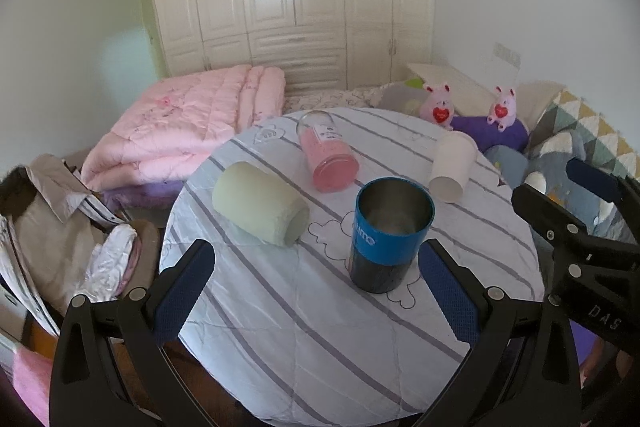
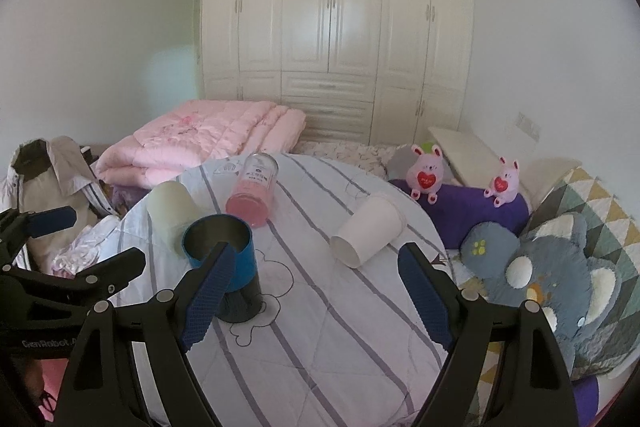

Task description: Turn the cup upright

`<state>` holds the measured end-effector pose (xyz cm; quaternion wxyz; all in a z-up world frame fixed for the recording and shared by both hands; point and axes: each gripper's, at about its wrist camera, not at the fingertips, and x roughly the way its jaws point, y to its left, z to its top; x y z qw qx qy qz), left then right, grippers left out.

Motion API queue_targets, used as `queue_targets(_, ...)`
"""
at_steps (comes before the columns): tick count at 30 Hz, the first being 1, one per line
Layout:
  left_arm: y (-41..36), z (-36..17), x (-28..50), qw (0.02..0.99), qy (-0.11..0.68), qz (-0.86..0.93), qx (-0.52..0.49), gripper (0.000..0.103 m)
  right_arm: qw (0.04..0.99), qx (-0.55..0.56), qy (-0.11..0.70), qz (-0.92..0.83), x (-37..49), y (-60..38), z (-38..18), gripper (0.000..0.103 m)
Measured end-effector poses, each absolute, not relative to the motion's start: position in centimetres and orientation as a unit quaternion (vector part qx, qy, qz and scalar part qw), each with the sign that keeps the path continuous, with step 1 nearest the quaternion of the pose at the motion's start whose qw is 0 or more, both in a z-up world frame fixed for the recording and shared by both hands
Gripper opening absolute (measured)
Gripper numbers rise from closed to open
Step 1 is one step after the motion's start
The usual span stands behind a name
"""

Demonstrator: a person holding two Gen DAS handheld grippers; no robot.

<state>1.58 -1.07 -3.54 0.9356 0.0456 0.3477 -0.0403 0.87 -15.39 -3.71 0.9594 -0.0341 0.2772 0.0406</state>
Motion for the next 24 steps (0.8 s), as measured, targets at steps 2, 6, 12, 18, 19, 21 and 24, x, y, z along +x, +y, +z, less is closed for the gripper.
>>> queue_targets(2, -1.2, -3.4, 2.1, 0.931, 0.359, -0.039, 0.048, 0.103, 0.956, -0.03, 0.29, 0.044, 1.6, -15.5, -3.5, 0.085)
queue_targets(6, -1.3, -3.1, 3.7, 0.925, 0.375, -0.04, 0.045, 0.103, 0.949, -0.029, 0.31, 0.05, 3.1, -15.6, -3.1, 0.085)
queue_targets(12, -1.5, -3.1, 5.7, 0.918, 0.391, -0.039, 0.044, 0.103, 0.948, -0.018, 0.314, 0.049, 5.2, -16.3, -2.6, 0.085)
queue_targets(18, -1.8, -3.3, 6.5, 0.914, 0.4, -0.044, 0.049, 0.103, 0.946, -0.012, 0.321, 0.048, 6.6, -16.7, -2.8, 0.085)
queue_targets(19, -1.8, -3.4, 6.6, 0.913, 0.401, -0.044, 0.05, 0.103, 0.945, -0.011, 0.324, 0.048, 6.7, -16.6, -3.0, 0.085)
queue_targets(21, -1.8, -3.5, 6.7, 0.912, 0.404, -0.043, 0.05, 0.103, 0.943, -0.009, 0.328, 0.051, 7.0, -16.7, -3.1, 0.085)
queue_targets(24, -1.8, -3.6, 6.8, 0.911, 0.406, -0.044, 0.049, 0.103, 0.941, -0.008, 0.333, 0.052, 7.2, -16.6, -3.3, 0.085)
